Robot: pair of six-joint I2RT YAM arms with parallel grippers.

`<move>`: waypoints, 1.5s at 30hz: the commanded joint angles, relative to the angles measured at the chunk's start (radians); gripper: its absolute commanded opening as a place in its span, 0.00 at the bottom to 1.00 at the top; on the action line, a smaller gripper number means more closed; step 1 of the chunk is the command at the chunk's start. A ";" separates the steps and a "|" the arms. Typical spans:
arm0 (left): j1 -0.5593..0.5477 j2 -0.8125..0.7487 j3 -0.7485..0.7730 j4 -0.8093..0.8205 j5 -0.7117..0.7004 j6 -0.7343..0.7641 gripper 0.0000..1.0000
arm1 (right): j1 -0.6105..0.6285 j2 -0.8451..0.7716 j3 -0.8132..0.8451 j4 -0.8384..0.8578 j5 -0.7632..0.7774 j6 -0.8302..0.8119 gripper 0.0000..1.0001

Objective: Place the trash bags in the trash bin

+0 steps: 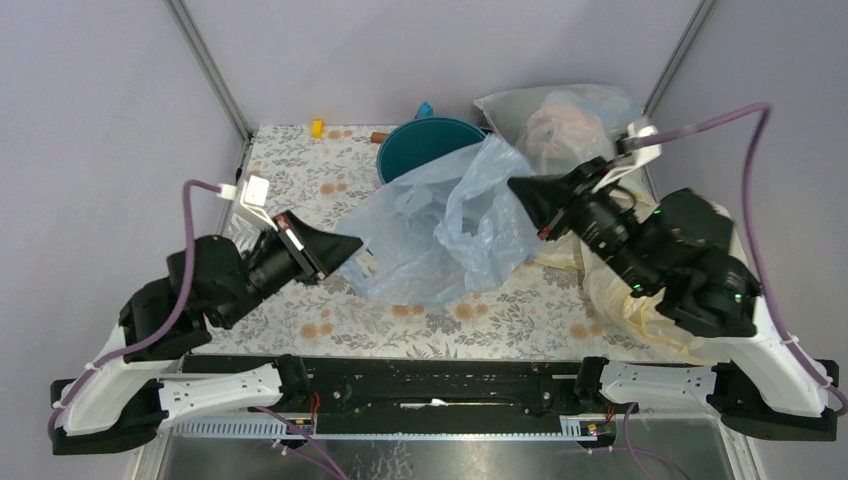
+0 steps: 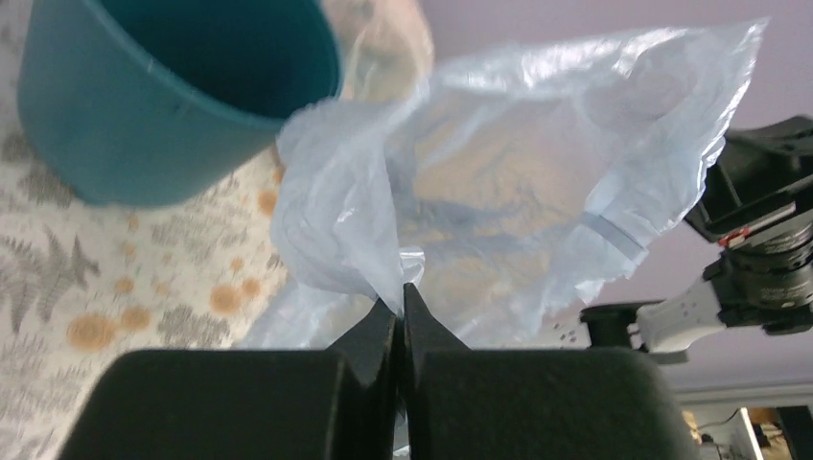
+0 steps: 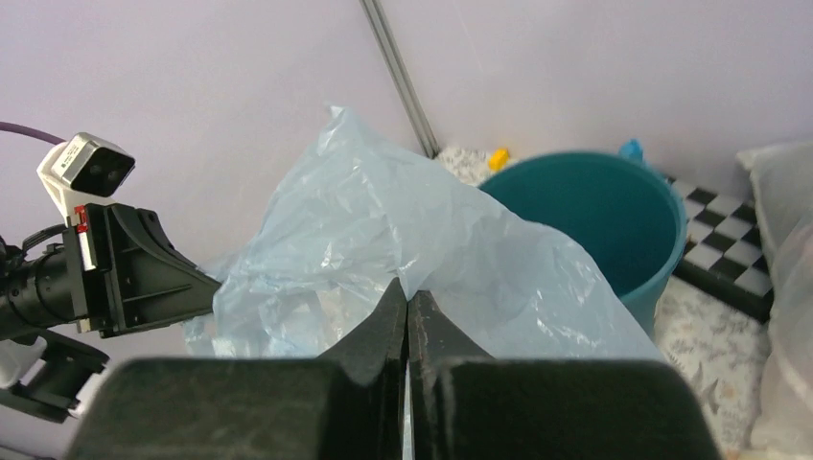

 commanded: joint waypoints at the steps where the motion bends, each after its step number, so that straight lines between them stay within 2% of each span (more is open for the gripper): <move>1: -0.004 0.107 0.218 0.043 -0.110 0.141 0.00 | -0.004 0.108 0.165 -0.007 0.040 -0.119 0.00; 5: -0.005 0.214 0.355 0.055 -0.205 0.233 0.00 | -0.005 0.246 0.287 -0.023 0.085 -0.187 0.00; 10: -0.004 0.316 0.423 0.127 -0.349 0.360 0.00 | -0.008 0.368 0.343 0.071 0.175 -0.328 0.00; 16: -0.004 0.441 0.582 0.202 -0.450 0.507 0.00 | -0.021 0.521 0.543 0.080 0.227 -0.406 0.00; 21: -0.003 0.483 0.600 0.308 -0.473 0.585 0.00 | -0.097 0.576 0.600 0.080 0.188 -0.406 0.00; 26: 0.017 0.562 0.671 0.315 -0.480 0.635 0.00 | -0.215 0.586 0.613 0.075 0.097 -0.358 0.00; 28: 0.068 0.586 0.696 0.303 -0.432 0.617 0.00 | -0.261 0.596 0.624 0.058 0.060 -0.332 0.00; 32: 0.255 0.638 0.745 0.218 -0.219 0.500 0.00 | -0.352 0.601 0.604 0.033 -0.027 -0.288 0.00; 37: 0.380 0.673 0.744 0.167 -0.074 0.428 0.00 | -0.414 0.571 0.509 0.031 -0.110 -0.207 0.00; 40: 0.410 0.665 0.673 0.151 0.018 0.367 0.00 | -0.429 0.554 0.459 0.016 -0.156 -0.169 0.00; 43: 0.412 0.621 0.536 0.206 0.097 0.313 0.00 | -0.436 0.524 0.401 0.012 -0.189 -0.146 0.00; 45: 0.415 0.592 0.468 0.242 0.121 0.297 0.00 | -0.444 0.502 0.358 0.014 -0.197 -0.140 0.06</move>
